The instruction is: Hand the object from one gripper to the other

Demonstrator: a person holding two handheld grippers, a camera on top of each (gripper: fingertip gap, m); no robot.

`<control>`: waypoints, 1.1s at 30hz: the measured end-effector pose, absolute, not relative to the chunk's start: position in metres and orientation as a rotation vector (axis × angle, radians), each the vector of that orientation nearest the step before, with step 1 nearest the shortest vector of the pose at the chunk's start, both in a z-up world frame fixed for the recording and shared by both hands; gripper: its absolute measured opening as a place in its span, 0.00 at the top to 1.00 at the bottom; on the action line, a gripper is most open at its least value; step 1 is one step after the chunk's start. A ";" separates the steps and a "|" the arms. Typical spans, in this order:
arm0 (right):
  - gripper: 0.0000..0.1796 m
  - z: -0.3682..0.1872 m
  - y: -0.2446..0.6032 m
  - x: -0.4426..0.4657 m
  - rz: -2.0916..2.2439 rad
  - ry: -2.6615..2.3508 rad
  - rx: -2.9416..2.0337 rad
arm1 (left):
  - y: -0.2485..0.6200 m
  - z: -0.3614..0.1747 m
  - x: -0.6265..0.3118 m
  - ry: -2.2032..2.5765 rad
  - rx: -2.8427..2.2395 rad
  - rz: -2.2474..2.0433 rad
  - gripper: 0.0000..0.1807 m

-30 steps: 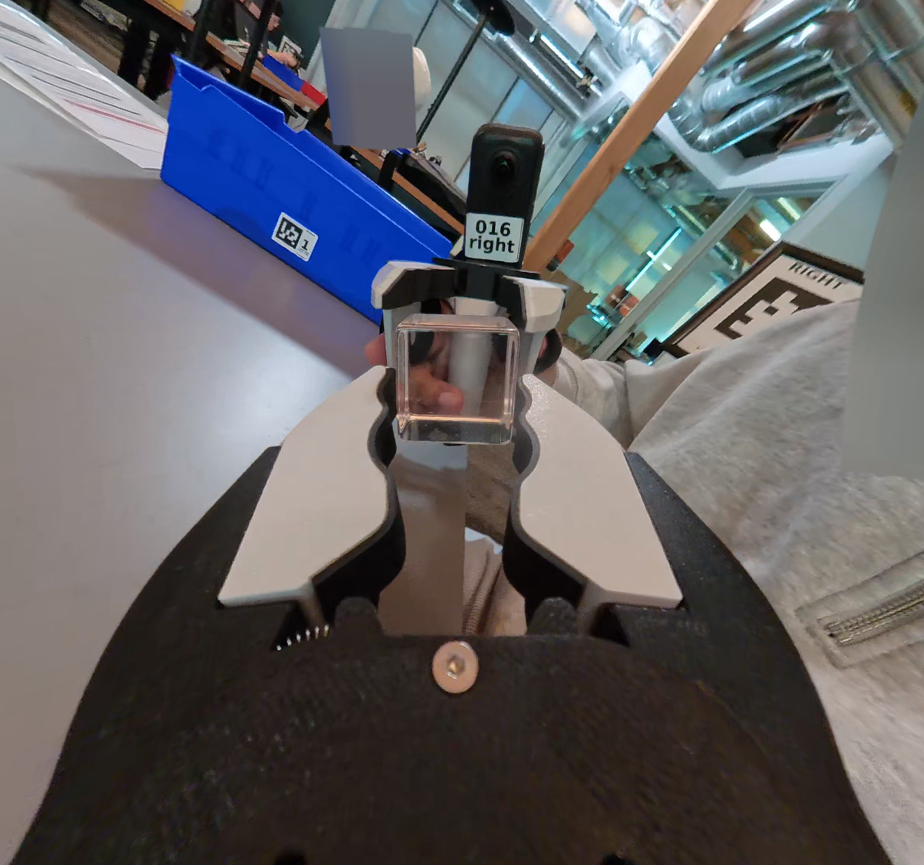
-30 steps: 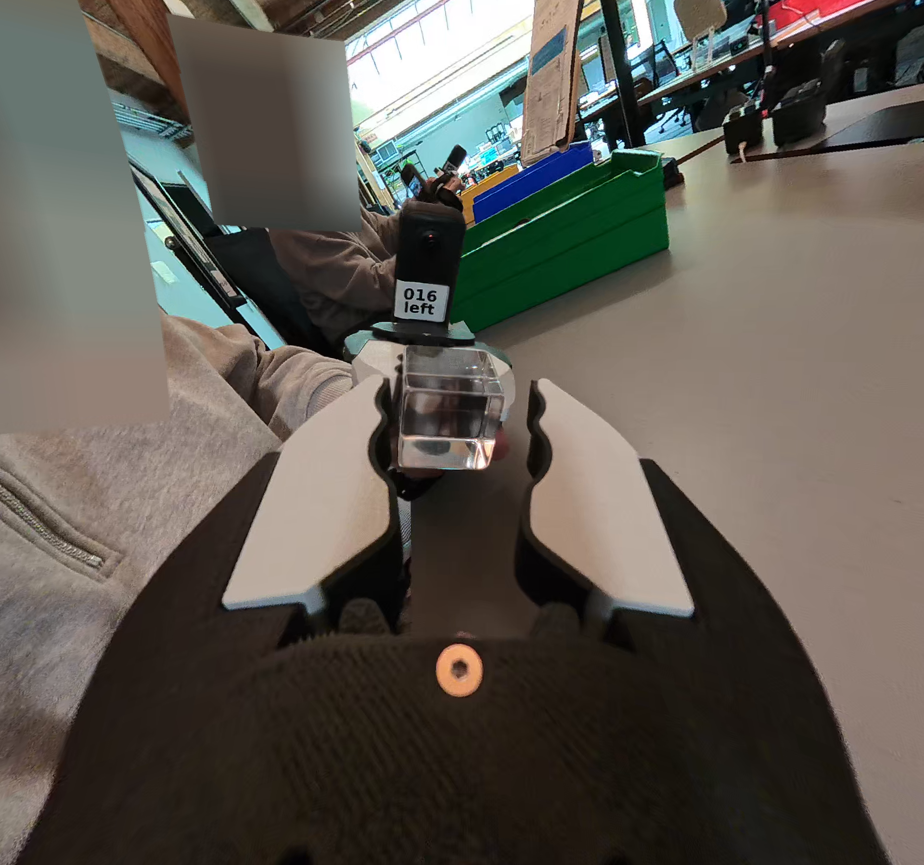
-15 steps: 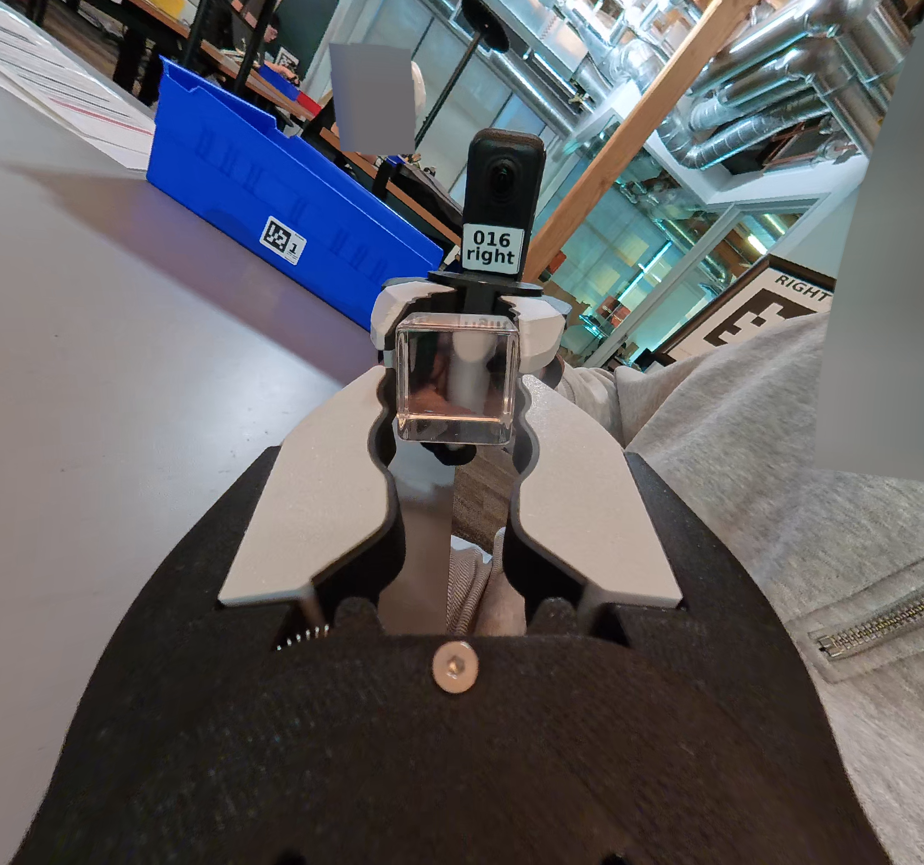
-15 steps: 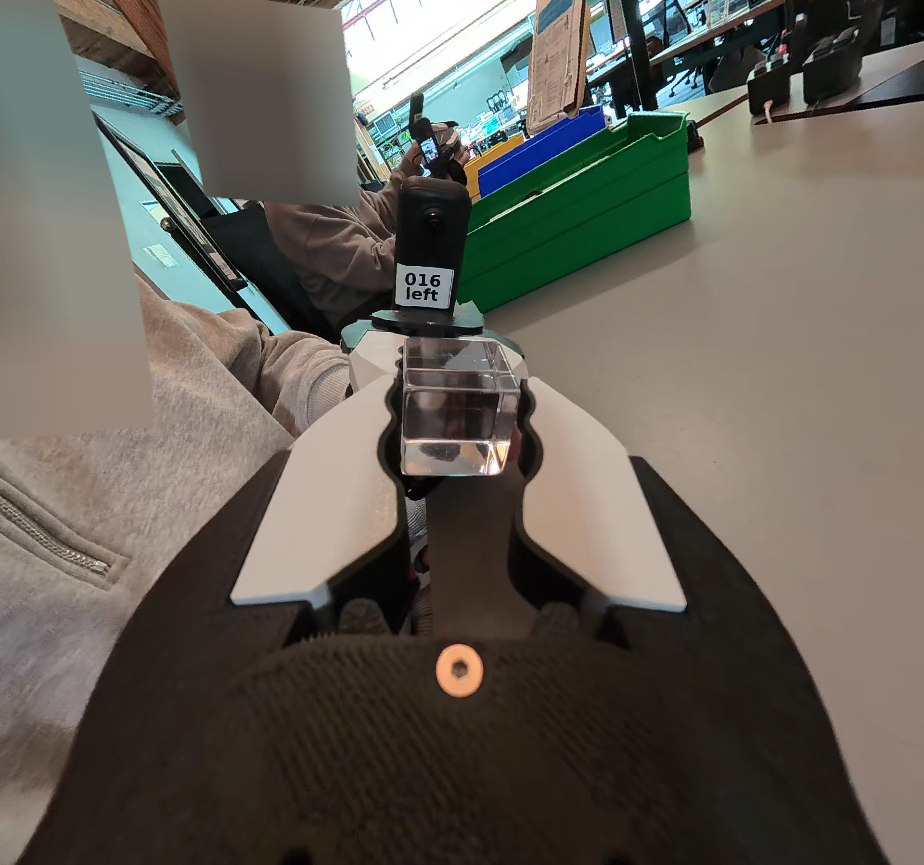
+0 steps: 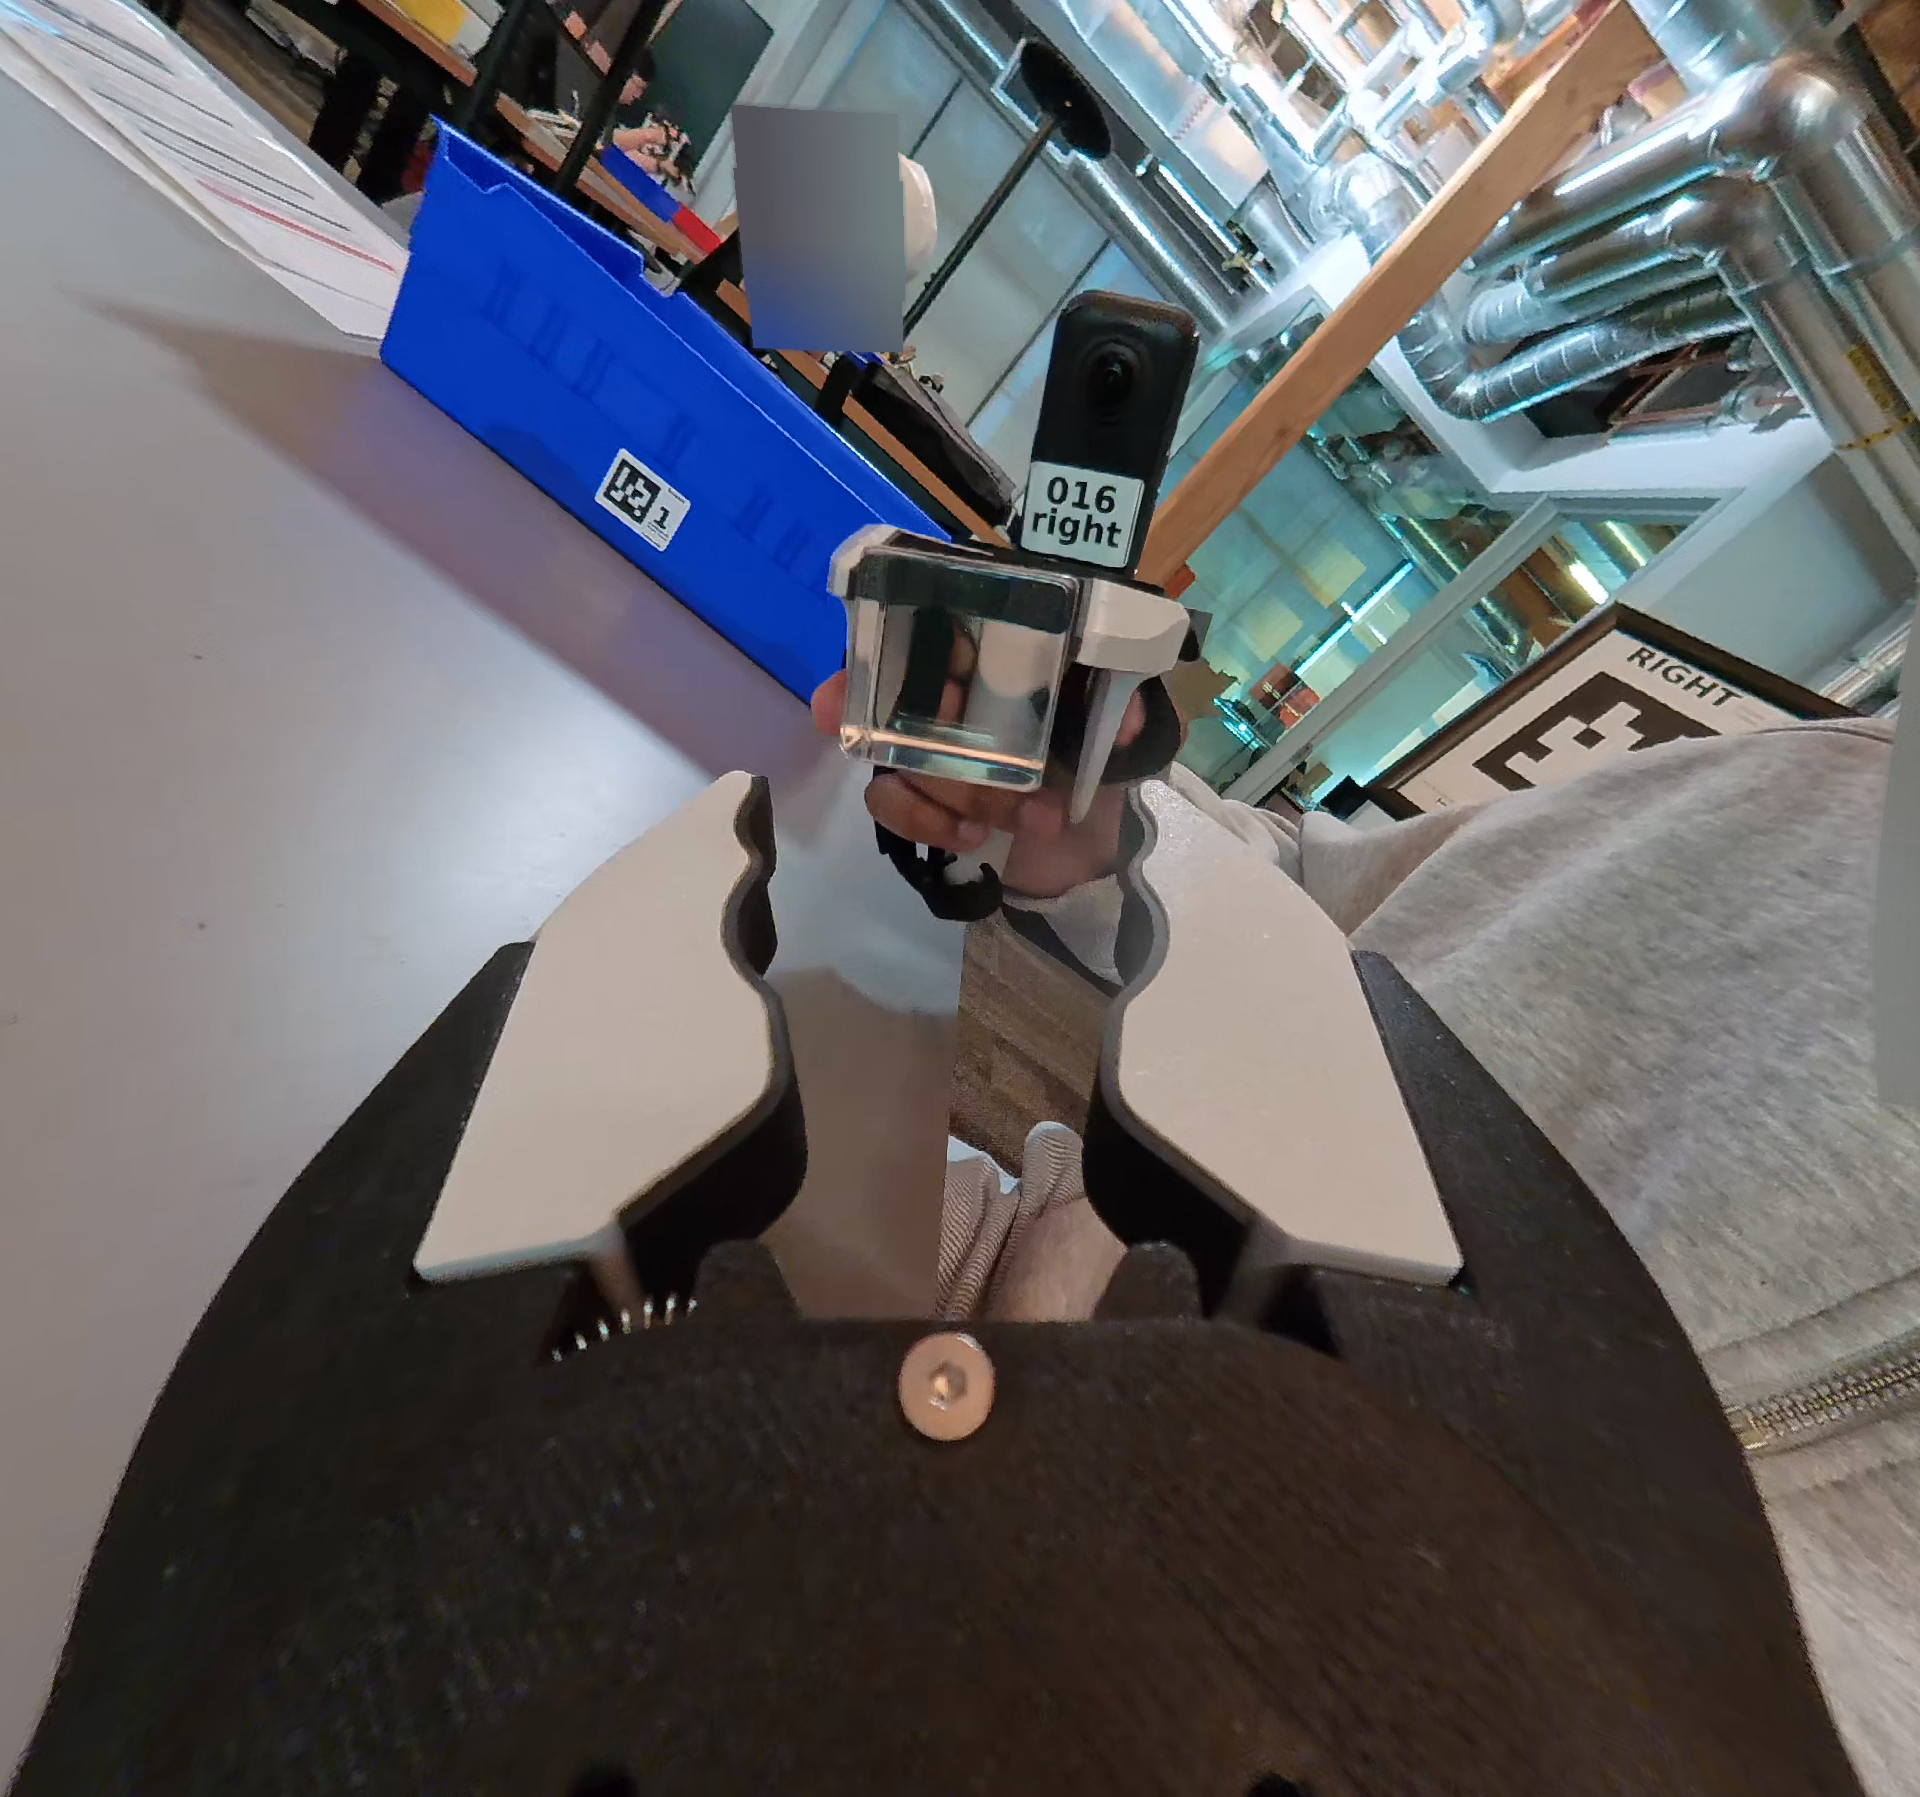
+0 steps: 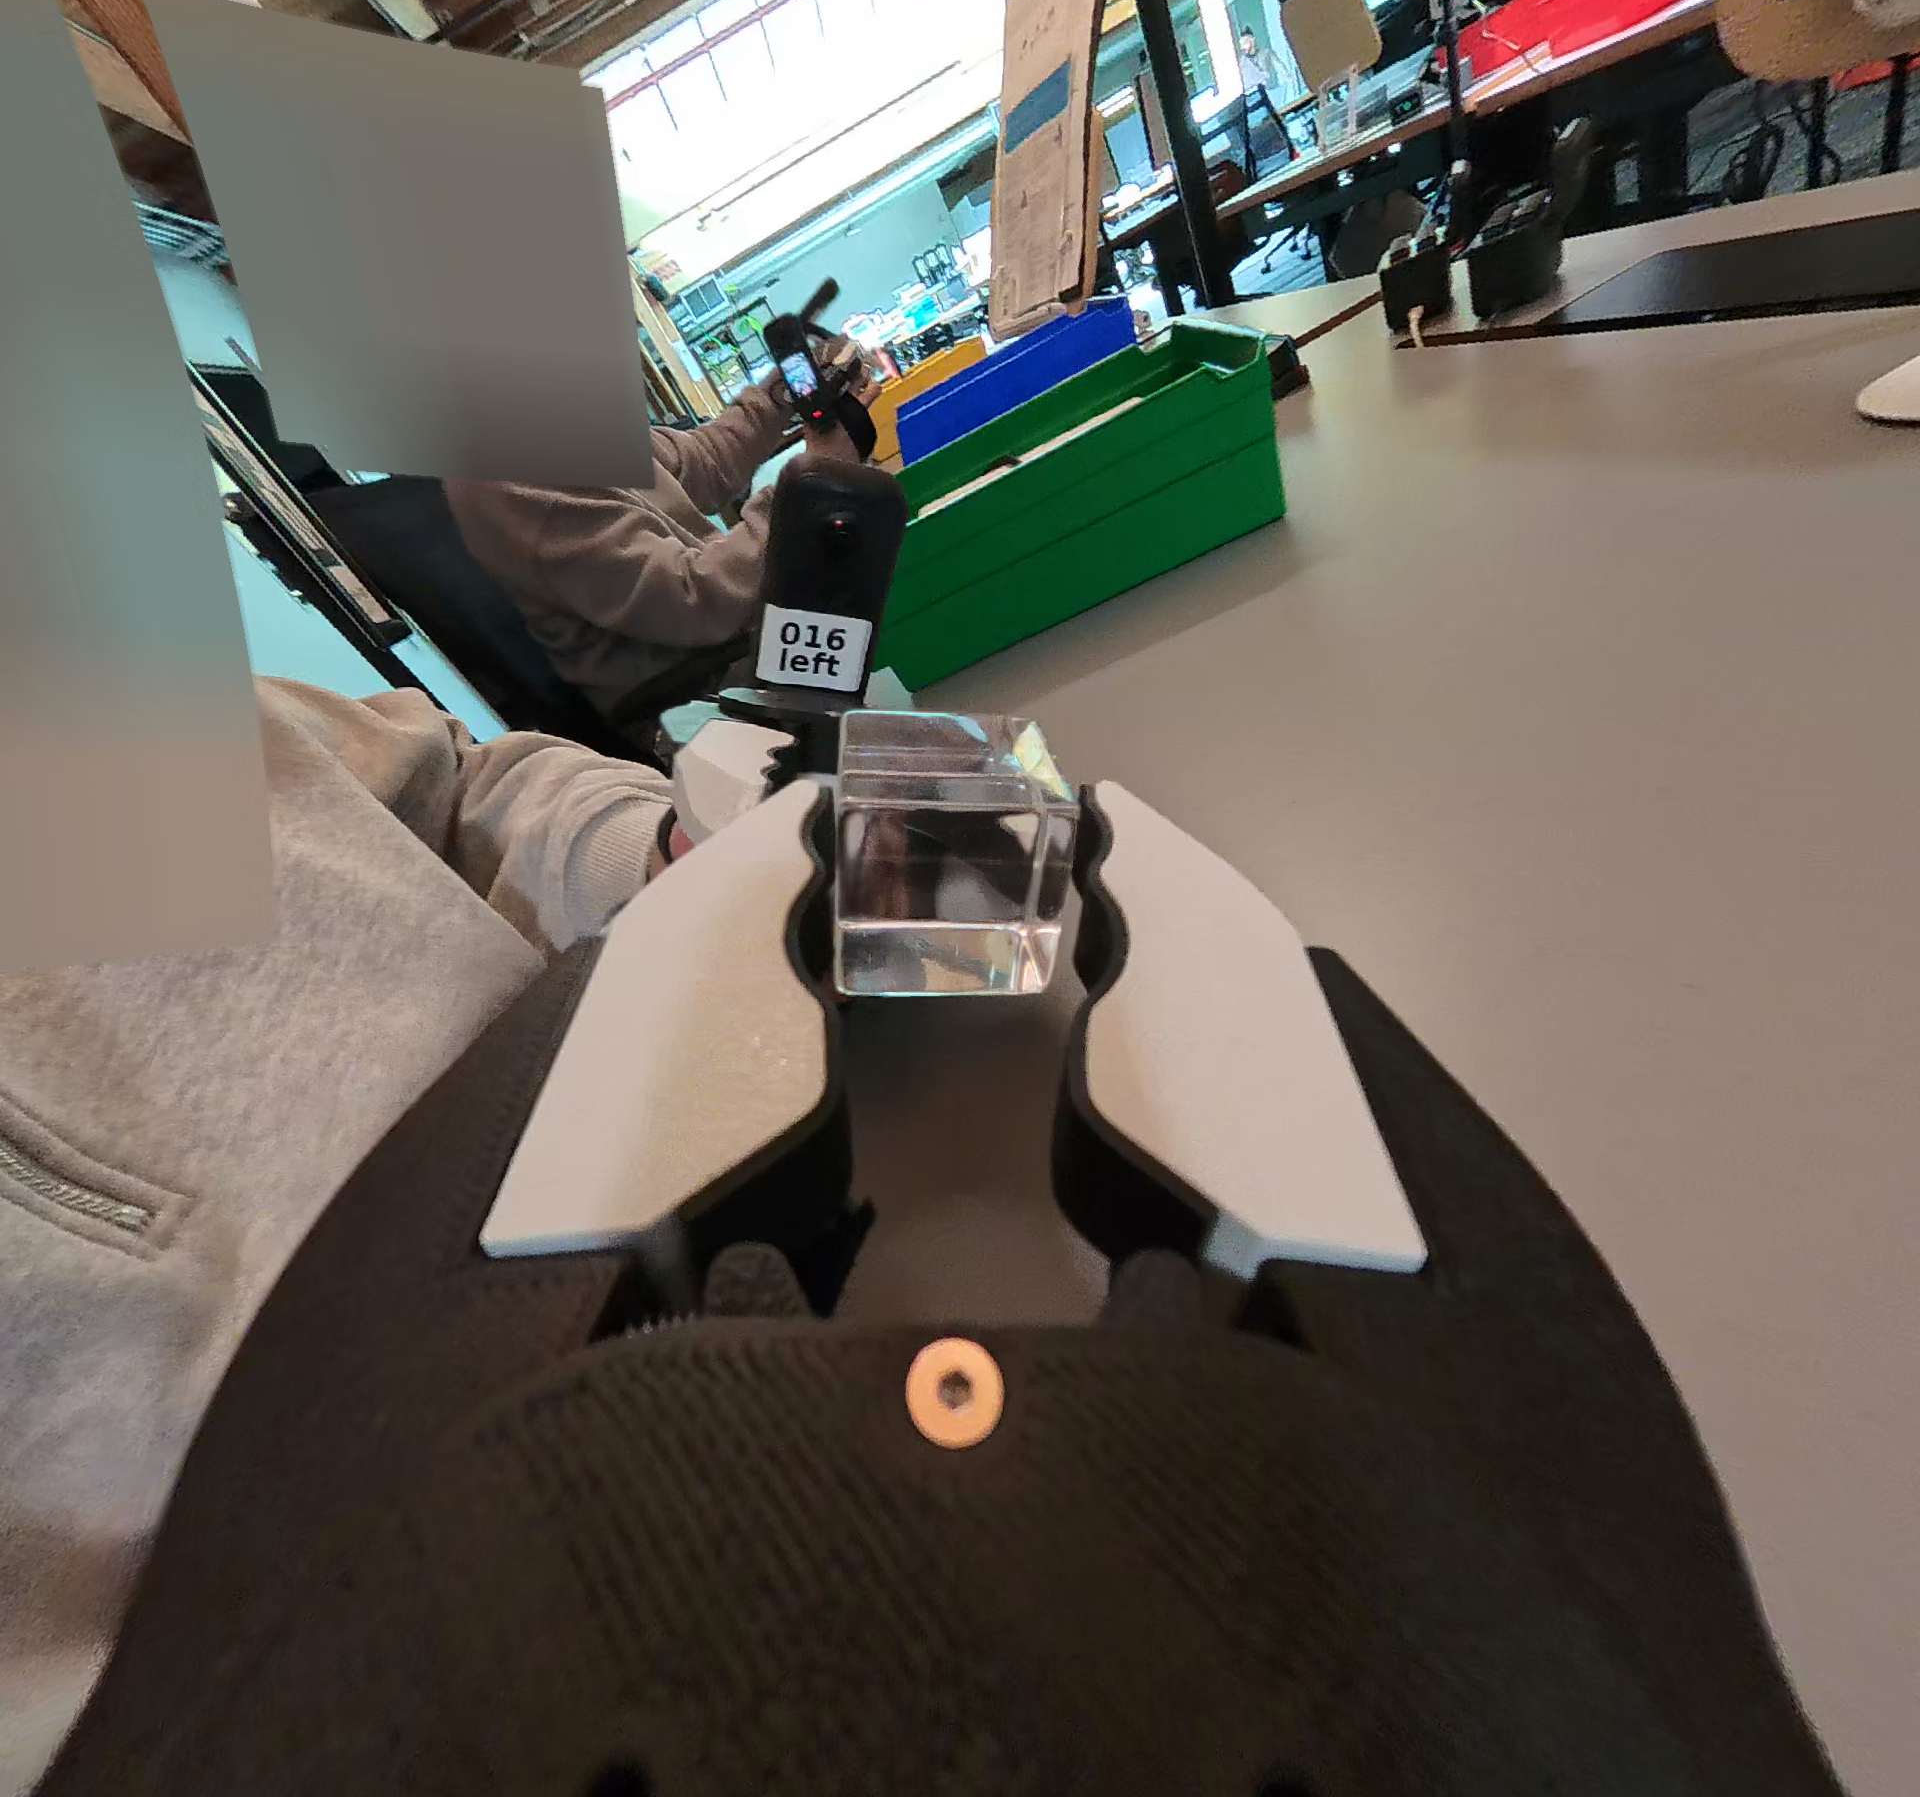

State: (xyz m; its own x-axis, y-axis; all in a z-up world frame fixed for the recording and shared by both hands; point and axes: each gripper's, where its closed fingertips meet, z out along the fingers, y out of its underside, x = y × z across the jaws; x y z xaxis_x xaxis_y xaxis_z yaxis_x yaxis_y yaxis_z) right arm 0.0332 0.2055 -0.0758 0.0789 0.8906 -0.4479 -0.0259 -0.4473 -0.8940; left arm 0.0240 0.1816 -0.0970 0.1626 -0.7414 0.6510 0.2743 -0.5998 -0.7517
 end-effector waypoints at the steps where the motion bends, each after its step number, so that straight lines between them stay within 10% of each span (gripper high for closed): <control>1: 0.75 -0.077 0.207 0.034 1.460 -0.891 -1.576 | 0.182 -0.097 0.024 0.460 -1.622 -1.563 0.65; 19: 0.75 -0.095 0.203 0.028 1.603 -0.870 -1.716 | 0.177 -0.089 0.015 0.960 -1.383 -0.735 0.75; 33: 0.75 -0.100 0.205 0.027 1.127 -1.082 -1.632 | 0.185 -0.102 0.012 0.800 -1.583 -1.038 0.88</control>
